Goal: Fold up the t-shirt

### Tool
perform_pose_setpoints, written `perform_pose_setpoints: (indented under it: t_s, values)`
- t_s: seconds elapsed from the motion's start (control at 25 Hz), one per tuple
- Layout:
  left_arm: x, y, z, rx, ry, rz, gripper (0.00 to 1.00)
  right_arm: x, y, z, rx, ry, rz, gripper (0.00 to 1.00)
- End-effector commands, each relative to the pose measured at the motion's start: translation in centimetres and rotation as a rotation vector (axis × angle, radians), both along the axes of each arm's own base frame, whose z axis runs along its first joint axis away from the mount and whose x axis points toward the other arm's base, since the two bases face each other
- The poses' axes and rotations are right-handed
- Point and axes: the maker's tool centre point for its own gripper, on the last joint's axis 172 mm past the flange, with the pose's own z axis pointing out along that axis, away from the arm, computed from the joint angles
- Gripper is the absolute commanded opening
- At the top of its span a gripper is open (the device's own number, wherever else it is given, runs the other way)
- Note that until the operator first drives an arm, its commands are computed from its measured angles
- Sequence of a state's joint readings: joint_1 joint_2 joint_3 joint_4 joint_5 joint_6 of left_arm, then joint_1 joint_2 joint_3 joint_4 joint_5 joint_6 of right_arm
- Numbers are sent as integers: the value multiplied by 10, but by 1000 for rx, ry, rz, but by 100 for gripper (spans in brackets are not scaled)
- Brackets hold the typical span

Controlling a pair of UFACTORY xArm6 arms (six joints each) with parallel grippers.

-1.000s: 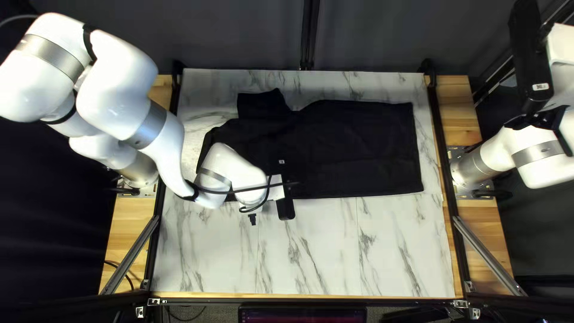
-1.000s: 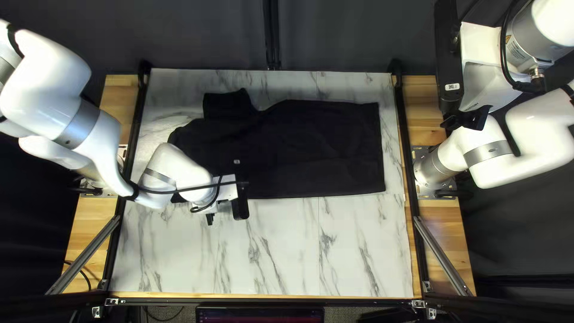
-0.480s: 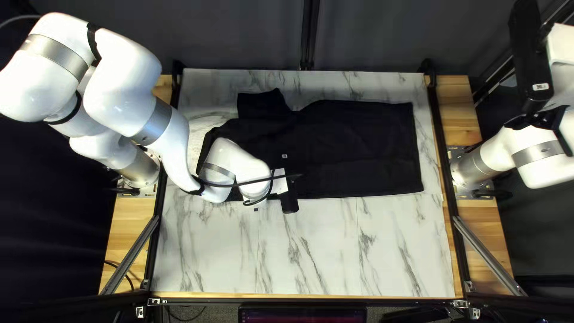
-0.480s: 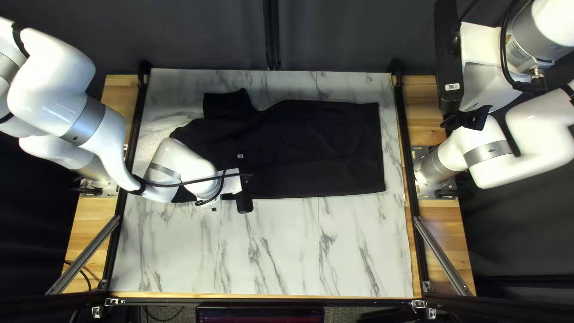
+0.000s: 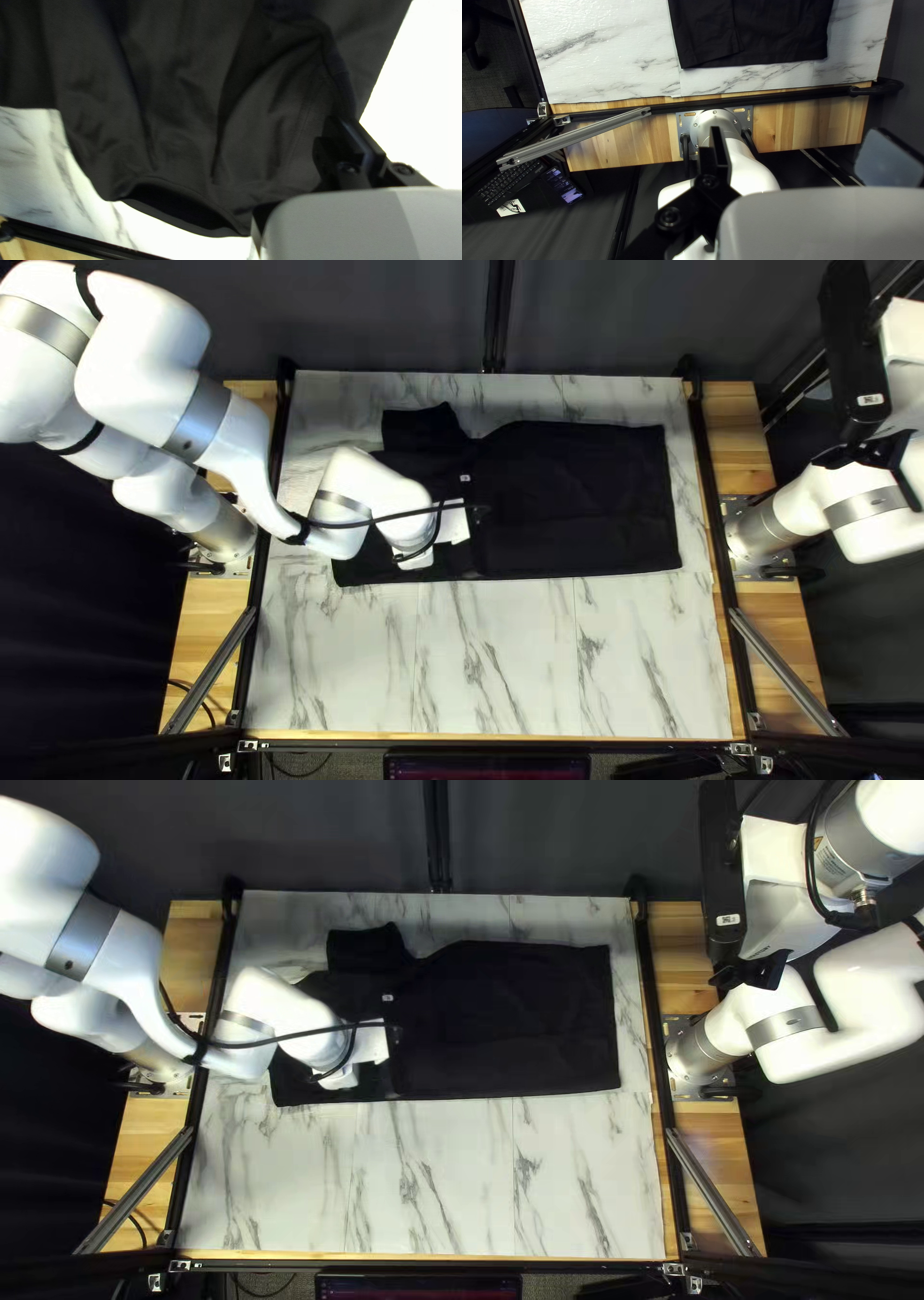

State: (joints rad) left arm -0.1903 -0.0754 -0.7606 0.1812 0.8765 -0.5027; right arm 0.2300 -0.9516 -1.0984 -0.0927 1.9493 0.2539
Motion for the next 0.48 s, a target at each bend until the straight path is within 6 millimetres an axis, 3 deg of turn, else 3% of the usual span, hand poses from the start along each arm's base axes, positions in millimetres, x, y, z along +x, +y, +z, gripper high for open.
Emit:
perform_pose_setpoints:
  t_s: [0.04,0.12,0.16,0.2,0.28,0.48]
  values:
    - [9,3,-3,4,-6,-4,2,0,0,0,0,0,0,100]
    - [10,4,-12,-8,1,-7,7,0,0,0,0,0,0,100]
    - [10,3,-18,-20,8,-12,47,0,0,0,0,0,0,100]
    - [10,3,-19,-24,10,-14,100,0,0,0,0,0,0,100]
    - [11,1,-28,-56,38,-35,100,0,0,0,0,0,0,100]
    - [-7,0,-25,-77,67,-45,100,0,0,0,0,0,0,100]
